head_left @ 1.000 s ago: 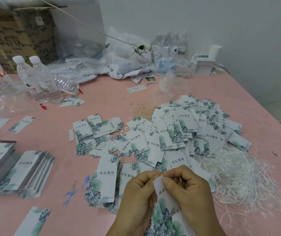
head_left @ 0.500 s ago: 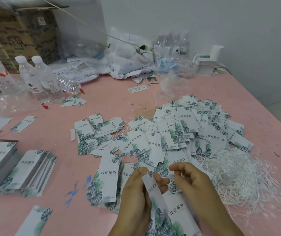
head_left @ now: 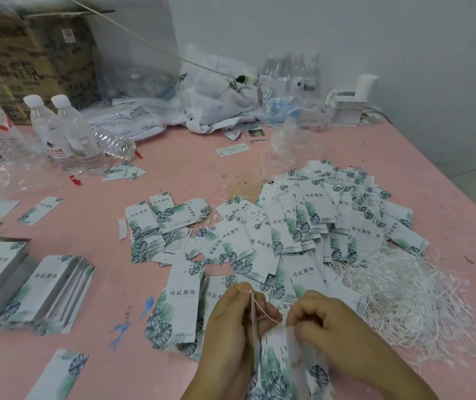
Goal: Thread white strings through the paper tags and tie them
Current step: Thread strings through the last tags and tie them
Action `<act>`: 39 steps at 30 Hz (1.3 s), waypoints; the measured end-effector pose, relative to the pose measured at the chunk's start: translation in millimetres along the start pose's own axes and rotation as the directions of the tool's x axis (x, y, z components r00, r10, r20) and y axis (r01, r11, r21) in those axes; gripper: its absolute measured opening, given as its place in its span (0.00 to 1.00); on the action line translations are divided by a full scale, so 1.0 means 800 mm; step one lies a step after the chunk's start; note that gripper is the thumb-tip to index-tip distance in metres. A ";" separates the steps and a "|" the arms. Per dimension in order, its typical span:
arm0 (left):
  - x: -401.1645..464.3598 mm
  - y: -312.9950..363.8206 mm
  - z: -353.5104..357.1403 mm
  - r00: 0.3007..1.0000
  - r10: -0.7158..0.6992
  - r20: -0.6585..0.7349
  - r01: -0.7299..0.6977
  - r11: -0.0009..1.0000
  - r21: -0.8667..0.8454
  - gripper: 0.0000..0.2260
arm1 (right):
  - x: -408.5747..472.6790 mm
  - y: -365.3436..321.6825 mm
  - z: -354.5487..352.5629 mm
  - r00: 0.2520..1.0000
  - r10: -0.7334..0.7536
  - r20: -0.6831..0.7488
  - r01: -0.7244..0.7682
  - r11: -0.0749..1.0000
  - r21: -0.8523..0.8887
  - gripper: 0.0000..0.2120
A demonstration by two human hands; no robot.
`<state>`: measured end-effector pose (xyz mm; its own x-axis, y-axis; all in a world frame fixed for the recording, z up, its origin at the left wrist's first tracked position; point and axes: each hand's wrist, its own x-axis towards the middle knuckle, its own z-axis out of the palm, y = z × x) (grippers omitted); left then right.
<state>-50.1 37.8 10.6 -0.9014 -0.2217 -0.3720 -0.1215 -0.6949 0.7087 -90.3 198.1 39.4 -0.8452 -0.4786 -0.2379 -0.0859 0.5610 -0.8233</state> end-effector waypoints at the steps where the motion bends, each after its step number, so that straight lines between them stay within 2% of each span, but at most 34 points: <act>1: -0.001 0.001 -0.001 1.000 0.003 0.003 -0.003 0.999 0.034 0.15 | 0.000 0.000 -0.002 1.000 -0.011 -0.018 0.012 0.998 0.064 0.13; 4: -0.010 0.003 -0.001 0.998 0.067 0.002 -0.066 0.980 0.186 0.10 | 0.000 0.000 -0.003 0.994 -0.043 -0.101 0.065 0.972 0.226 0.13; 7: -0.018 0.001 -0.002 0.976 0.213 0.047 -0.212 0.868 0.450 0.10 | 0.004 0.005 0.000 0.987 -0.004 -0.162 0.065 0.926 0.371 0.14; 9: -0.021 0.001 -0.001 0.951 0.301 0.067 -0.289 0.796 0.532 0.09 | 0.007 0.009 0.000 0.982 0.051 -0.181 0.054 0.844 0.533 0.15; 12: -0.021 0.003 -0.001 0.920 0.384 0.081 -0.364 0.760 0.539 0.11 | 0.007 0.008 -0.003 0.970 0.107 -0.218 0.099 0.645 0.757 0.21; 14: -0.019 0.006 0.002 0.920 0.382 0.085 -0.376 0.803 0.463 0.14 | 0.006 0.006 -0.006 0.961 0.114 -0.253 0.134 0.610 0.781 0.22; 18: -0.014 0.010 0.006 0.960 0.274 0.064 -0.279 0.956 0.090 0.08 | 0.006 0.005 -0.008 0.944 0.109 -0.312 0.193 0.585 0.788 0.18; 20: -0.011 0.011 0.005 0.975 0.213 0.068 -0.206 0.974 -0.094 0.05 | 0.006 0.004 -0.008 0.937 0.088 -0.339 0.233 0.567 0.790 0.13; 22: -0.010 0.013 0.004 0.983 0.169 0.074 -0.153 0.971 -0.182 0.04 | 0.008 0.002 -0.009 0.941 0.068 -0.332 0.255 0.506 0.824 0.09; 29: -0.010 0.018 0.006 0.992 0.107 0.064 -0.085 0.956 -0.281 0.05 | 0.004 -0.001 -0.013 0.972 -0.022 -0.235 0.228 0.338 0.913 0.12; 32: -0.013 0.023 0.001 0.990 0.084 0.109 -0.041 0.938 -0.345 0.09 | 0.001 -0.006 -0.012 0.980 -0.039 -0.196 0.199 0.219 0.955 0.08; 34: -0.013 0.027 -0.003 0.982 0.093 0.164 -0.022 0.921 -0.388 0.08 | 0.000 -0.008 -0.010 0.985 -0.059 -0.160 0.167 0.146 0.975 0.15; 36: -0.013 0.029 -0.004 0.973 0.125 0.196 -0.041 0.922 -0.386 0.08 | -0.002 -0.010 -0.005 0.988 -0.082 -0.133 0.143 0.130 0.981 0.23; 39: -0.012 0.023 -0.004 0.962 0.160 0.223 -0.096 0.957 -0.274 0.08 | -0.002 -0.012 0.006 0.988 -0.108 -0.113 0.133 0.205 0.970 0.24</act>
<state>-42.7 25.0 25.2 -0.9789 -0.1719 -0.1107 0.0837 -0.8312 0.5497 -85.7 190.1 45.6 -0.8851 -0.4569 -0.0884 0.3814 -0.6035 -0.7003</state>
